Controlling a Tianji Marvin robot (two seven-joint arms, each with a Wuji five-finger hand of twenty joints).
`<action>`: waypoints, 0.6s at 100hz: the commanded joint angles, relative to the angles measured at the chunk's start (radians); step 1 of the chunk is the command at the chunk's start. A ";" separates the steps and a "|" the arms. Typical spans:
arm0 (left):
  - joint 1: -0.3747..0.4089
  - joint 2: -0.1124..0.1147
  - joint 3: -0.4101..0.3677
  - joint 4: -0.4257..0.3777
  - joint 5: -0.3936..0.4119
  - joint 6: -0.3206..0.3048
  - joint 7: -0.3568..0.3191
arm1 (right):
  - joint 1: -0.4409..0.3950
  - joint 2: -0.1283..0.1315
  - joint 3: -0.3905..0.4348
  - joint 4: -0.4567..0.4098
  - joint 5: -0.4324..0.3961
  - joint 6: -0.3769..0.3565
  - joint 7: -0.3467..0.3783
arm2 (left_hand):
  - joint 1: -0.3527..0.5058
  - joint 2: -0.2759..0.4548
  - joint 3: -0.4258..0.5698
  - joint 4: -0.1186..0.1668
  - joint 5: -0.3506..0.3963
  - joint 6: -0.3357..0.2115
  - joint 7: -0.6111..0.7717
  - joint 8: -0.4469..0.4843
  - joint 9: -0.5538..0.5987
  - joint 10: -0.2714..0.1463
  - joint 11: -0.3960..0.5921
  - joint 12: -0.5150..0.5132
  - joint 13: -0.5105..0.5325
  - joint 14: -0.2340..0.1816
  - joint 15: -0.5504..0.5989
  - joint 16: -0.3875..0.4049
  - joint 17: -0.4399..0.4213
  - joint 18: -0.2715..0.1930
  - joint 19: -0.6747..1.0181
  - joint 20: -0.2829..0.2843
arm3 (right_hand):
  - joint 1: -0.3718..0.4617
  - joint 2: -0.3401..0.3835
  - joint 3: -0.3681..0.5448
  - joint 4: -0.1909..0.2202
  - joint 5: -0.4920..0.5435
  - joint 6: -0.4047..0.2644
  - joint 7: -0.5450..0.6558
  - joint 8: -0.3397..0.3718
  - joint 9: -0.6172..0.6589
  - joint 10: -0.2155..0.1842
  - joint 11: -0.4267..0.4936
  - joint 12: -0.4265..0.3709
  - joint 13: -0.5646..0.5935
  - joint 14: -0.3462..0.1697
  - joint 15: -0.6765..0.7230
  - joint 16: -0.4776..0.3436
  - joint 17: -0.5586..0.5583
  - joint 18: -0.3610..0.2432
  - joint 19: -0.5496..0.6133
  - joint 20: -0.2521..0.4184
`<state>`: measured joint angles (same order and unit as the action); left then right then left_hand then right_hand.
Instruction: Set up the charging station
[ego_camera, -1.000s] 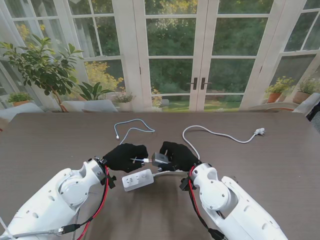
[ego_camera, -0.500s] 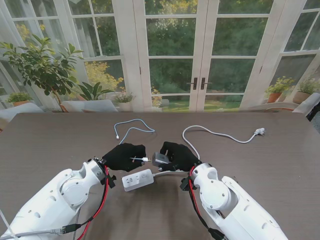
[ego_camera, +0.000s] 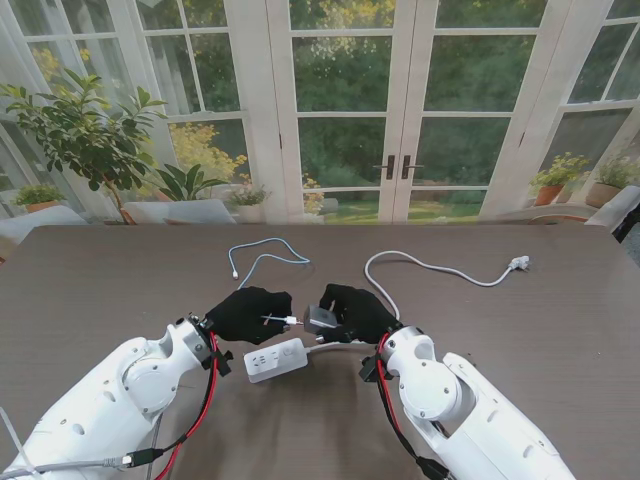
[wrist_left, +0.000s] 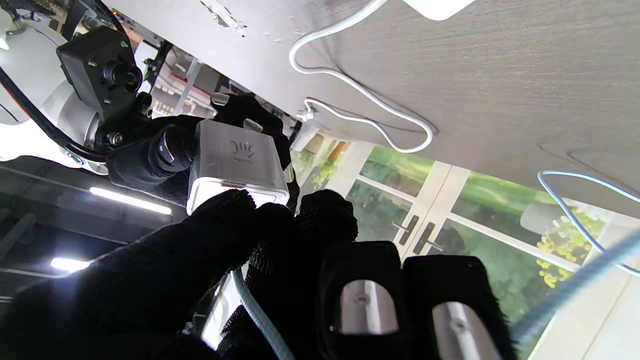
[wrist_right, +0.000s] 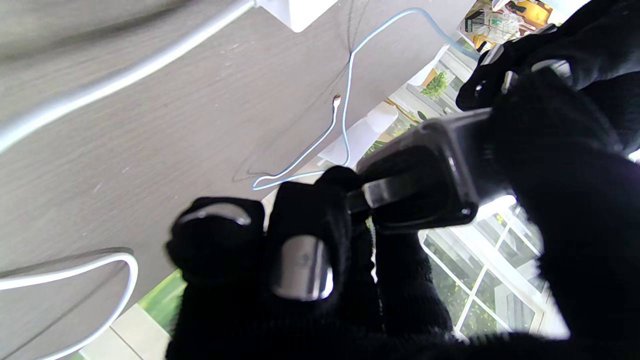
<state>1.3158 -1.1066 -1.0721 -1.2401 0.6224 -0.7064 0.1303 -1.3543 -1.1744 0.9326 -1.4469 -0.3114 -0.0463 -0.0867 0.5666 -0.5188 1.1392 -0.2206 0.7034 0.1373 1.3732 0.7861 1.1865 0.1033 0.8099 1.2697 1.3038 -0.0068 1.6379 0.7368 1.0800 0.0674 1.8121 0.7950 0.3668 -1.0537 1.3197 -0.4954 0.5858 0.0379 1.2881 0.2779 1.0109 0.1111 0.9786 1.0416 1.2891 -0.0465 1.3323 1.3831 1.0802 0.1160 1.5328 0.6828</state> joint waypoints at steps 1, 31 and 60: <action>-0.004 -0.006 0.000 0.001 0.015 -0.003 -0.003 | -0.005 -0.004 -0.003 -0.003 0.003 -0.011 0.018 | 0.030 -0.010 0.041 -0.031 0.021 0.007 0.046 0.007 0.117 0.051 0.090 0.021 -0.029 -0.131 0.137 0.017 0.040 -0.130 0.282 0.041 | 0.156 0.138 0.176 0.129 0.043 -0.097 0.277 0.078 0.039 -0.080 0.089 0.010 0.029 0.001 0.018 -0.579 0.006 0.004 0.045 0.018; -0.005 -0.007 0.000 0.000 0.029 0.007 0.011 | -0.006 0.000 -0.006 0.001 0.000 -0.027 0.029 | 0.032 -0.018 0.052 -0.033 0.035 0.007 0.051 0.011 0.159 0.013 0.155 0.048 -0.029 -0.223 0.207 0.038 0.049 -0.169 0.282 0.121 | 0.155 0.138 0.175 0.129 0.043 -0.098 0.277 0.079 0.040 -0.081 0.089 0.009 0.029 0.004 0.019 -0.579 0.006 0.004 0.045 0.018; -0.014 -0.008 0.004 0.007 0.037 0.003 0.020 | -0.008 -0.001 -0.011 -0.003 -0.003 -0.030 0.023 | 0.027 -0.019 0.054 -0.033 0.039 0.005 0.050 0.012 0.160 0.007 0.176 0.046 -0.029 -0.229 0.208 0.039 0.050 -0.172 0.282 0.135 | 0.155 0.138 0.175 0.128 0.043 -0.098 0.277 0.079 0.040 -0.080 0.089 0.010 0.030 0.003 0.019 -0.578 0.006 0.004 0.045 0.019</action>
<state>1.3087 -1.1088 -1.0695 -1.2355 0.6556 -0.7015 0.1646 -1.3562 -1.1714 0.9268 -1.4451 -0.3127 -0.0713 -0.0746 0.5650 -0.5221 1.1392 -0.2224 0.7154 0.1186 1.3836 0.7879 1.2073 0.0703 0.8668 1.3002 1.3065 -0.0268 1.7026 0.7632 1.0865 0.0498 1.8121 0.8965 0.3670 -1.0531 1.3197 -0.4953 0.5857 0.0428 1.2881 0.2779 1.0109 0.1122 0.9786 1.0416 1.2891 -0.0462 1.3323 1.3831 1.0802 0.1163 1.5328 0.6831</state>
